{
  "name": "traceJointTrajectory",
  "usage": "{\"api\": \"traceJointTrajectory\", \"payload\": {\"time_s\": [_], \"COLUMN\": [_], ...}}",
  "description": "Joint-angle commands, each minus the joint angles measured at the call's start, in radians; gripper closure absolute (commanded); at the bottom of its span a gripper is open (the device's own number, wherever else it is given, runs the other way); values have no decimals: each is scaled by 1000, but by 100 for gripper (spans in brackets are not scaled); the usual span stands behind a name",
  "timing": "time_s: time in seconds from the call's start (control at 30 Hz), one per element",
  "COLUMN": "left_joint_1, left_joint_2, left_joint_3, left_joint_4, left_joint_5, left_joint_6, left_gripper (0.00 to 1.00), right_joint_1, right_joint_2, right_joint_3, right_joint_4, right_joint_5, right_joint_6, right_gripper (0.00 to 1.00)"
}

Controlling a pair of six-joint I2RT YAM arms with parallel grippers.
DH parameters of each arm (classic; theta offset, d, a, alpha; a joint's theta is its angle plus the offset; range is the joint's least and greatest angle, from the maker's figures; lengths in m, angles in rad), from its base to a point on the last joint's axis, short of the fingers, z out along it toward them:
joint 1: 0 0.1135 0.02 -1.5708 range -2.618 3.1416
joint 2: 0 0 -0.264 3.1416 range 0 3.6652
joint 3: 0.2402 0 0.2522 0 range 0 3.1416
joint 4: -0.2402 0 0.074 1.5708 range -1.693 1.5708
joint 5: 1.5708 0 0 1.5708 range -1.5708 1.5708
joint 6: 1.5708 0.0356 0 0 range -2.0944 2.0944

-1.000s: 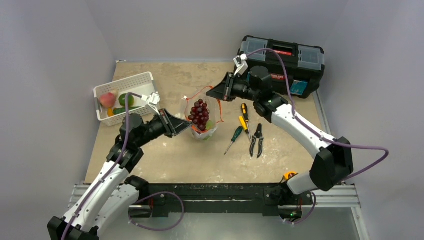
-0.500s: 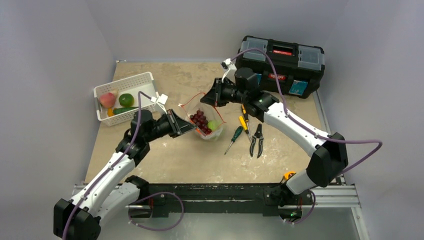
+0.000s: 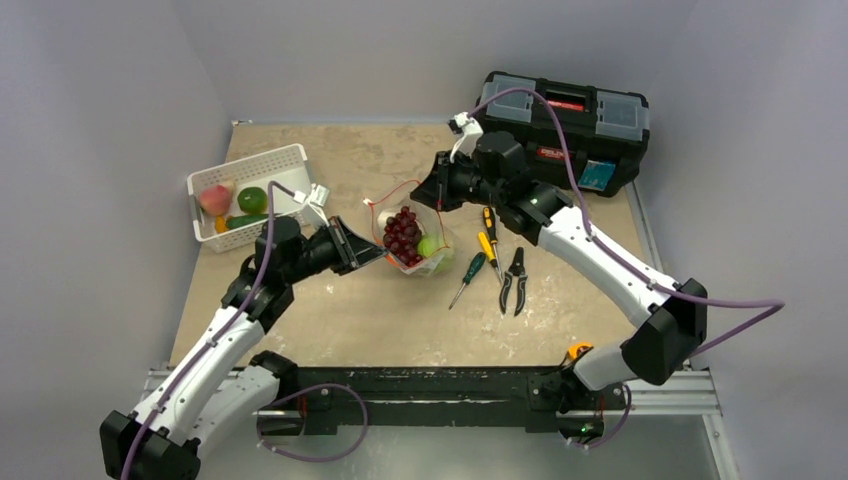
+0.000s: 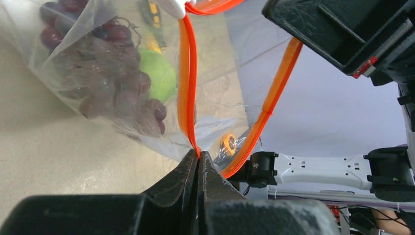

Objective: Place the food in the zip-top bag and seal the zipper
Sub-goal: Adjust the zipper food storage bag at the center of the board.

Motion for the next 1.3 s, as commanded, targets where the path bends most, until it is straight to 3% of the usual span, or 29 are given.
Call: {"api": "traceJointTrajectory", "payload": {"time_s": [0.0, 0.1, 0.23, 0.4, 0.73, 1.0, 1.07, 1.1, 1.27], "left_joint_1": [-1, 9, 59, 86, 98, 210, 219, 220, 221], "left_joint_2": [3, 55, 105, 44, 85, 17, -9, -21, -72], "left_joint_3": [31, 37, 71, 185, 121, 155, 190, 212, 324], "left_joint_4": [-12, -45, -39, -156, -112, -210, -268, -310, -509], "left_joint_5": [-54, -46, 81, 5, 69, 142, 110, 77, -157], "left_joint_6": [14, 9, 21, 98, 29, 111, 174, 212, 385], "left_gripper": [100, 100, 100, 100, 100, 58, 29, 21, 15], "right_joint_1": [8, 7, 10, 10, 11, 10, 10, 10, 9], "right_joint_2": [-6, 33, 42, -18, -48, -59, -54, -52, -52], "right_joint_3": [-19, -42, -2, 27, -72, -96, -88, -89, -105], "right_joint_4": [54, 68, 31, 10, 94, 127, 125, 127, 150], "right_joint_5": [31, 39, 26, 42, 22, 3, -3, -6, -19], "right_joint_6": [-20, -16, -34, -51, -4, 5, 4, 2, 2], "right_gripper": [100, 100, 100, 100, 100, 100, 100, 100, 100]}}
